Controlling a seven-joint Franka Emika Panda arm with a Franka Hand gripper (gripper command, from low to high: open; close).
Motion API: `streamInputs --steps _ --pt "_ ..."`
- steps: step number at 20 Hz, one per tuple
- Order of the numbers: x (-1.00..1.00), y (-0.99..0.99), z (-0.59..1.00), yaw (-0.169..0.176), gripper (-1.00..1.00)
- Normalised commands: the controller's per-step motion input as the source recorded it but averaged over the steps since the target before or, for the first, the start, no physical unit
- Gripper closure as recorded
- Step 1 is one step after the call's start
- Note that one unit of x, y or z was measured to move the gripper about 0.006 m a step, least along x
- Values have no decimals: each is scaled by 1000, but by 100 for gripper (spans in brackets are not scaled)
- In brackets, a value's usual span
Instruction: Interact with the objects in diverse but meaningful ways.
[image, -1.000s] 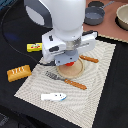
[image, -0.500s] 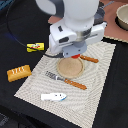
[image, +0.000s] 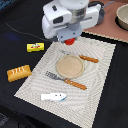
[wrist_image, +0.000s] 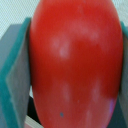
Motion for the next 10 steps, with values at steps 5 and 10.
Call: streamInputs --steps 5,10 --pt "-967 601 -461 4 100" --pt "-965 558 -603 14 100"
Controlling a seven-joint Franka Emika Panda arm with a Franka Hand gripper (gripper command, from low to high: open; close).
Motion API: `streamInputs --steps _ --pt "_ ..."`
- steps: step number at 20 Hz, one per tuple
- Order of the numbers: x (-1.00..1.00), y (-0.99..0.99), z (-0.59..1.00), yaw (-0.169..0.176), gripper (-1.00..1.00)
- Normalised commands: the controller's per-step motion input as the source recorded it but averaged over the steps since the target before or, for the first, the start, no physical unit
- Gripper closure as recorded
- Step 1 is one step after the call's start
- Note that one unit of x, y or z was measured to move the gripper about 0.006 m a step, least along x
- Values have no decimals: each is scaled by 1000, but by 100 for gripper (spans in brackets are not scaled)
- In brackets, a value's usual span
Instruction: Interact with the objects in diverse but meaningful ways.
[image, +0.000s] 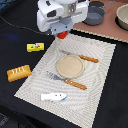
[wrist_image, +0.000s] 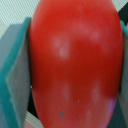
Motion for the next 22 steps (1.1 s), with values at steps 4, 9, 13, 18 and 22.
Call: streamInputs --steps 4,9,13,18,22 --pt "-954 539 -632 21 100" --pt "-671 393 -213 19 -100" --pt "-306 322 358 0 -100" --pt "-108 295 711 -5 -100" --pt "-139 41 648 0 -100"
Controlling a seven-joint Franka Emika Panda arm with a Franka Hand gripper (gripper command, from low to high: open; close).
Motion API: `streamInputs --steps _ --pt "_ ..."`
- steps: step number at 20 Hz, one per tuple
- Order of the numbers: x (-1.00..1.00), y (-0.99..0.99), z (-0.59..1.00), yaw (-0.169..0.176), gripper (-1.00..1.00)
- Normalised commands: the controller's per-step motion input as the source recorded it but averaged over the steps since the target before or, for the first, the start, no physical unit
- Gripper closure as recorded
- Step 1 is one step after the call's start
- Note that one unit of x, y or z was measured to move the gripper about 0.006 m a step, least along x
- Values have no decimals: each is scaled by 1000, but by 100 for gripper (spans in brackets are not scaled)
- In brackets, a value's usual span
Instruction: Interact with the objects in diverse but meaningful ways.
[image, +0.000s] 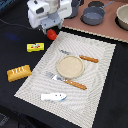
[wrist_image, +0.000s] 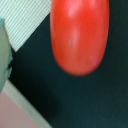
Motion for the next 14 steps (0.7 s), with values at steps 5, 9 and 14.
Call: streamInputs --steps 5,9,14 --pt "-171 -627 87 0 -100" --pt "-324 -846 -12 1 -100" --pt "-371 -607 -142 82 -100"
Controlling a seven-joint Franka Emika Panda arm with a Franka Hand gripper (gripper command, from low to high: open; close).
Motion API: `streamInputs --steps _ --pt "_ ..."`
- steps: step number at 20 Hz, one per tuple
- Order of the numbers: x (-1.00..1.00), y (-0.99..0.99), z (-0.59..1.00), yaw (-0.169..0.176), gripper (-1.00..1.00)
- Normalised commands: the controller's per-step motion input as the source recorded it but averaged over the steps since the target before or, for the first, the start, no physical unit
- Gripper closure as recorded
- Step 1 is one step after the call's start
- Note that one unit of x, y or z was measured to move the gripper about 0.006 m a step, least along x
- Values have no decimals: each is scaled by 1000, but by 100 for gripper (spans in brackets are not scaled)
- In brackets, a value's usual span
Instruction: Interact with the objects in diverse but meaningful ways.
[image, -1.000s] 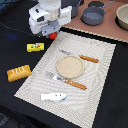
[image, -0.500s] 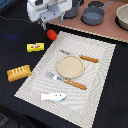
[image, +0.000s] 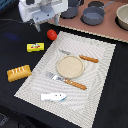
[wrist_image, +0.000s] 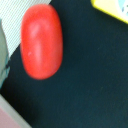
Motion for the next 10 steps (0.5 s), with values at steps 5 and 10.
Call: streamInputs --steps 5,10 --pt "-345 -20 -37 256 -100" --pt "-415 -39 -262 244 -100"
